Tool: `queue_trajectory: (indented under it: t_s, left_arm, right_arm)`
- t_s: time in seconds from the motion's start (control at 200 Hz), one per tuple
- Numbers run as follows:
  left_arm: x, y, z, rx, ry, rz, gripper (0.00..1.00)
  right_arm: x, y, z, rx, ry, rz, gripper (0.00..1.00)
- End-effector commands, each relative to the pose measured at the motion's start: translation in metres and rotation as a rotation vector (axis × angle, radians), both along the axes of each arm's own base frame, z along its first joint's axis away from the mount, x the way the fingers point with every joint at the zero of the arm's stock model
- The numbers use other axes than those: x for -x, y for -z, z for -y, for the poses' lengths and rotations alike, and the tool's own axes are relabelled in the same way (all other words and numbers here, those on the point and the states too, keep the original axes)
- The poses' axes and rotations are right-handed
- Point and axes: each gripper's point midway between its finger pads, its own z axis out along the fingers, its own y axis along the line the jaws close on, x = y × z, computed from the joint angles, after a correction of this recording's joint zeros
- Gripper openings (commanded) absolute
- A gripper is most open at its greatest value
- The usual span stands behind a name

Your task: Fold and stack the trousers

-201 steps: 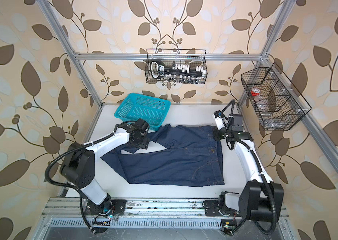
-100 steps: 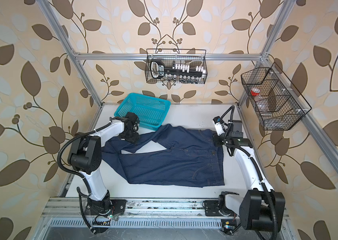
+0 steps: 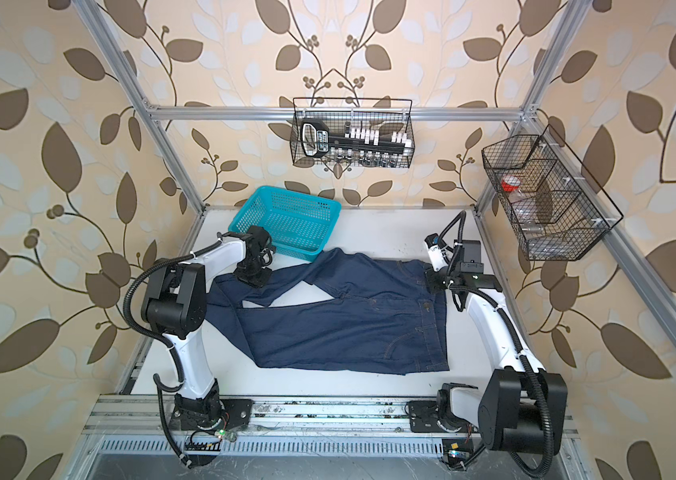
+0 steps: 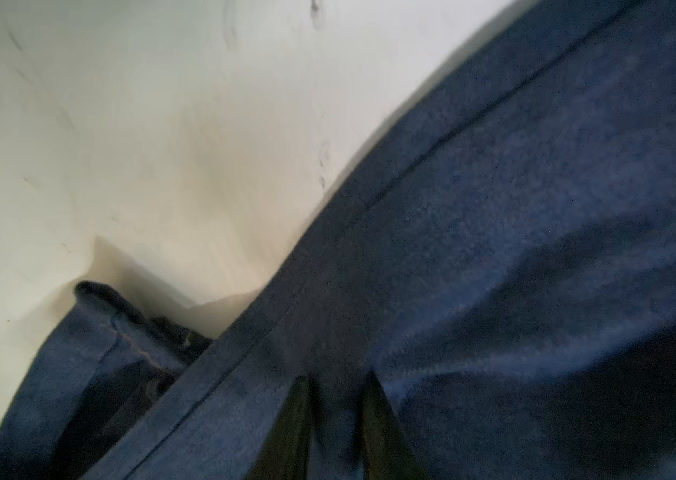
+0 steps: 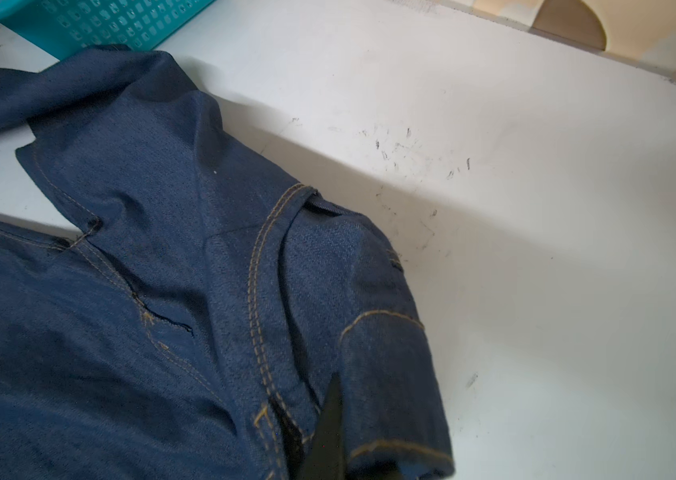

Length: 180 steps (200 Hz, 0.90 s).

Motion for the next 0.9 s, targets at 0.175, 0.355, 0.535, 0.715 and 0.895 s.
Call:
queue_trajectory:
  t_s: [0.175,0.355,0.535,0.715,0.895]
  left_arm:
    - [-0.001,-0.062,-0.037,-0.128,-0.107,0.064,0.00]
    - [0.006,-0.129,-0.060,-0.216,-0.231,0.202,0.00]
    - [0.033,-0.181,-0.078,-0.282,-0.304,0.301,0.00]
    - [0.056,-0.220,-0.086,-0.286,-0.349,0.384,0.00]
    - [0.050,-0.213,-0.086,-0.287,-0.319,0.426,0.00]
  right_arm:
    - [-0.003,-0.022,0.019,0.083,0.086,0.067,0.00]
    - [0.000,-0.046,0.043,0.149,0.224,0.179,0.00]
    - [0.014,-0.072,0.067,0.191,0.359,0.274,0.00]
    - [0.040,-0.095,0.082,0.255,0.445,0.382,0.00]
    - [0.054,-0.100,0.099,0.329,0.491,0.418,0.00]
